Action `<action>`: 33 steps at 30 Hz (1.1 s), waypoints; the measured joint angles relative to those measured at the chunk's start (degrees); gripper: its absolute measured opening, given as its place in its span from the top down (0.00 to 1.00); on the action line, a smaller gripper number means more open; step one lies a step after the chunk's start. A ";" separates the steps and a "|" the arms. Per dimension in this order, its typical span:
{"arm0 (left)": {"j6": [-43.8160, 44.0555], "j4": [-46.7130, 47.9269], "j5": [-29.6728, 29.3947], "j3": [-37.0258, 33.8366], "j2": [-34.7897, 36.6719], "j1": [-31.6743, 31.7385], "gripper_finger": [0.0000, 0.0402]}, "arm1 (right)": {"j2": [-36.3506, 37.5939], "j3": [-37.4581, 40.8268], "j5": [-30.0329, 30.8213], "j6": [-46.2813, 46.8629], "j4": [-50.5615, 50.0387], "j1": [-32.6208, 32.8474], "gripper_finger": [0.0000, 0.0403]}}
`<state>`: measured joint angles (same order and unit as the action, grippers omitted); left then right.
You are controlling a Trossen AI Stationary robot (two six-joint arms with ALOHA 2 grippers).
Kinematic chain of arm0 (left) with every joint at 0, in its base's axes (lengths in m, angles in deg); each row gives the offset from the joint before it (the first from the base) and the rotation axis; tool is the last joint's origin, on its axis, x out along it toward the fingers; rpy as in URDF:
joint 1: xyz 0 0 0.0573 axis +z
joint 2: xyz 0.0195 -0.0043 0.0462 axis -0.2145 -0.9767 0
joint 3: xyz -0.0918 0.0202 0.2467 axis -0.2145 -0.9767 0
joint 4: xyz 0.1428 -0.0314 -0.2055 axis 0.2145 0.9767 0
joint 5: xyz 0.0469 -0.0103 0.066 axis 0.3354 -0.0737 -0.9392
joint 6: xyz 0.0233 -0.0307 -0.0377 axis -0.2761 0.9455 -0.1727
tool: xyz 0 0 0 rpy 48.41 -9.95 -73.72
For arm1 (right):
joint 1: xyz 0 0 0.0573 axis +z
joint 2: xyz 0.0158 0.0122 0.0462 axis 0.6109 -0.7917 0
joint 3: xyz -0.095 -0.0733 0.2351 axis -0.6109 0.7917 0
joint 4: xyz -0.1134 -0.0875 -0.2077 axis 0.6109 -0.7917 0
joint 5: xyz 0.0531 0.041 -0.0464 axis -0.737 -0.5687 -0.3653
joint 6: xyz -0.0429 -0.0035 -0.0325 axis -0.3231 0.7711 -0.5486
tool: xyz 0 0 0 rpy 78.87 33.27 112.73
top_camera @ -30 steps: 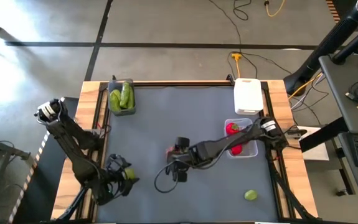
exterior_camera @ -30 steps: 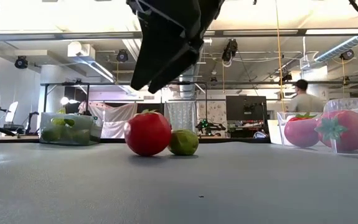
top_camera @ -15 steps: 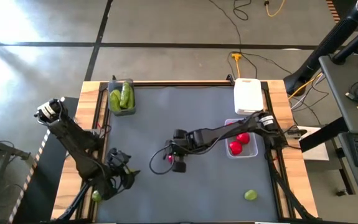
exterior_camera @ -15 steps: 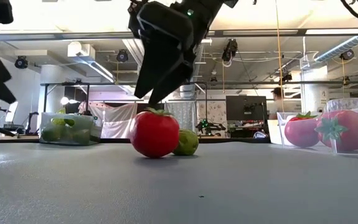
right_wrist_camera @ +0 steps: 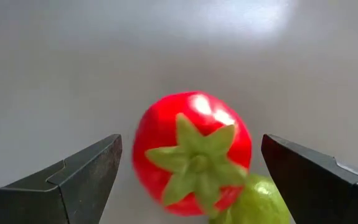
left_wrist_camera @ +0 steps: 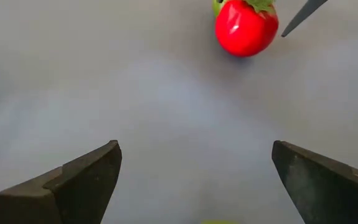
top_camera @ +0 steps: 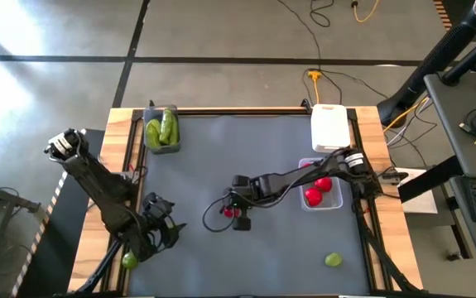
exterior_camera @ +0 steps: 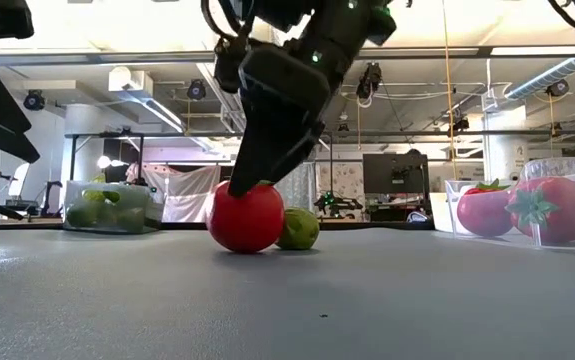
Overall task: Sort produce into baskets
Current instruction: Put the tomato into the transparent bin
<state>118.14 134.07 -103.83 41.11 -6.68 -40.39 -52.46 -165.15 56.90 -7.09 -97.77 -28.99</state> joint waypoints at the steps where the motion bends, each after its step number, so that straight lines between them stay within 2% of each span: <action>1: 0.05 0.04 0.00 -0.46 0.86 -0.04 0.01 | 0.00 0.63 0.00 -0.20 0.97 -0.21 0.06; 9: 0.80 0.23 -0.56 -5.41 8.51 0.43 0.01 | 0.00 6.46 -0.45 -1.44 5.60 -1.83 0.06; 14: 1.55 0.00 -1.33 -7.88 12.30 2.07 0.01 | 0.00 9.15 -0.40 -0.27 13.57 -2.08 0.06; 26: -2.91 -1.34 -1.98 -10.18 14.37 5.59 0.01 | 0.00 10.23 1.39 1.42 18.25 -2.11 0.07; 29: -4.69 -1.73 -2.01 -9.84 14.37 5.84 0.01 | 0.00 10.20 3.06 1.46 18.08 -2.08 0.12; 33: -5.16 -2.40 -1.99 -9.80 14.37 5.81 0.01 | 0.00 9.43 3.03 5.51 17.27 -2.08 0.26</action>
<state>112.98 131.67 -105.81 31.31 7.69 -34.57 -52.46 -155.72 59.92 -1.58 -80.51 -31.06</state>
